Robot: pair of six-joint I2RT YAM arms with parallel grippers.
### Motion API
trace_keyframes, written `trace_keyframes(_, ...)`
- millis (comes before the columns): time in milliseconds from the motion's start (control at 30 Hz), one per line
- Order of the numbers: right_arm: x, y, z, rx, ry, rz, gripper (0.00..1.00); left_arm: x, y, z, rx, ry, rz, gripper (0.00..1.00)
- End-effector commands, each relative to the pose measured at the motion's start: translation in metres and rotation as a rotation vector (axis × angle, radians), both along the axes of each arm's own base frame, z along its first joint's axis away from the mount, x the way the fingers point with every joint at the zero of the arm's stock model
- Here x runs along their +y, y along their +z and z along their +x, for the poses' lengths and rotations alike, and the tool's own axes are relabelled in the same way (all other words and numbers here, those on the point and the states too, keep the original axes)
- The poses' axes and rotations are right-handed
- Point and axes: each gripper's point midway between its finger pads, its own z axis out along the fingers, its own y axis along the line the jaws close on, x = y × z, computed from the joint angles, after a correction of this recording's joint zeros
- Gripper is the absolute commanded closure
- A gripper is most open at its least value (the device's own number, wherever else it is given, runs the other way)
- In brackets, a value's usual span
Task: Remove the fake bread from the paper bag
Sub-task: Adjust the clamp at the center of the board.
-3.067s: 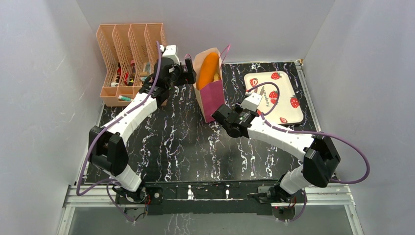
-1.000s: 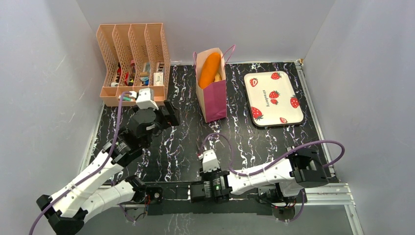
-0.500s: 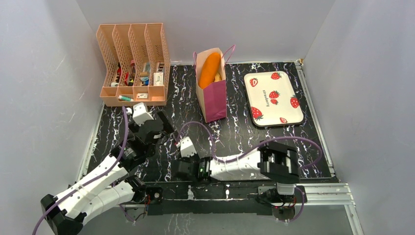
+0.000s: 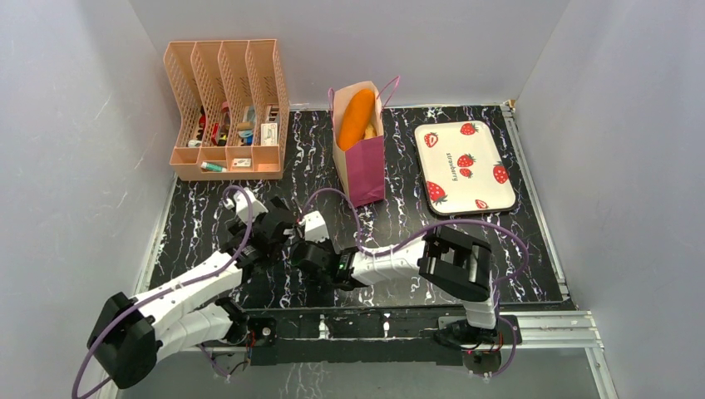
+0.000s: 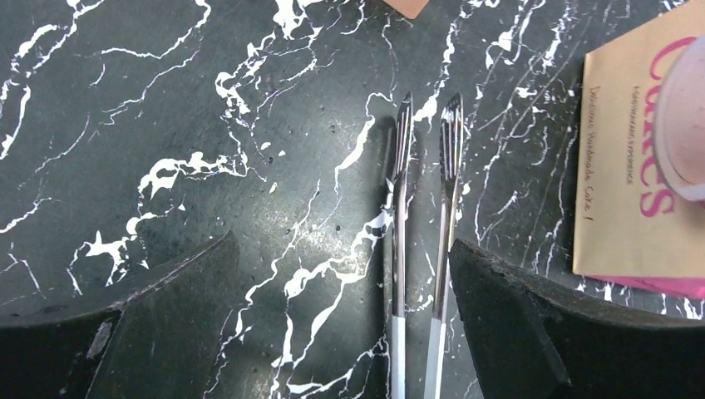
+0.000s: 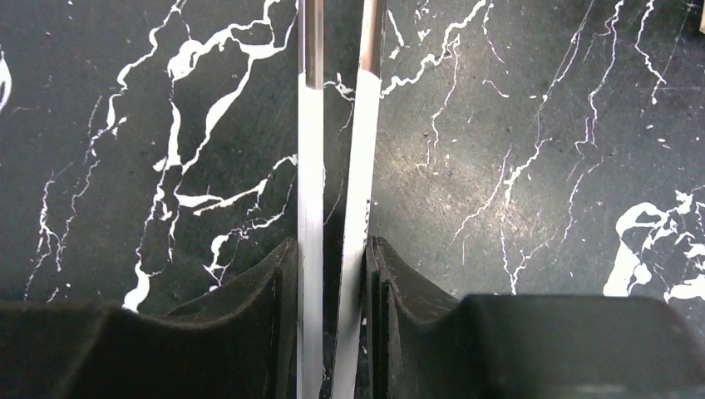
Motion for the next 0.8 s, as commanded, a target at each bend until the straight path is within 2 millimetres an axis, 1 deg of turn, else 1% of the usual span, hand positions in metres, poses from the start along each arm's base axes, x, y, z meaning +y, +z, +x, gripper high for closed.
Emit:
trace_keyframes(0, 0.012, 0.023, 0.008, -0.049, 0.016, 0.093, 0.53, -0.001, -0.003, 0.014, -0.037, 0.049, -0.081, 0.02)
trace_keyframes(33, 0.012, 0.024, 0.008, -0.053, 0.023, 0.097, 0.45, -0.002, -0.004, 0.016, -0.037, 0.049, -0.09, 0.02)
trace_keyframes(133, 0.009, 0.032, 0.009, -0.066, 0.033, 0.118, 0.35, -0.001, -0.007, 0.02, -0.032, 0.049, -0.107, 0.02)
trace_keyframes(333, 0.002, 0.048, 0.016, -0.101, 0.007, 0.131, 0.29, -0.003, -0.013, 0.027, -0.019, 0.048, -0.126, 0.02)
trace_keyframes(433, 0.0, 0.064, 0.022, -0.129, -0.004, 0.15, 0.3, -0.005, -0.017, 0.032, -0.012, 0.046, -0.128, 0.05)
trace_keyframes(500, 0.0, 0.073, 0.026, -0.147, -0.005, 0.163, 0.32, -0.004, -0.021, 0.034, 0.0, 0.049, -0.125, 0.08)
trace_keyframes(567, -0.001, 0.076, 0.032, -0.155, -0.016, 0.171, 0.36, -0.005, -0.023, 0.036, 0.005, 0.047, -0.133, 0.12)
trace_keyframes(667, -0.006, 0.07, 0.046, -0.148, -0.052, 0.154, 0.42, -0.006, -0.03, 0.038, 0.018, 0.045, -0.141, 0.2)
trace_keyframes(767, -0.007, 0.062, 0.054, -0.142, -0.071, 0.138, 0.48, -0.007, -0.037, 0.04, 0.038, 0.047, -0.144, 0.25)
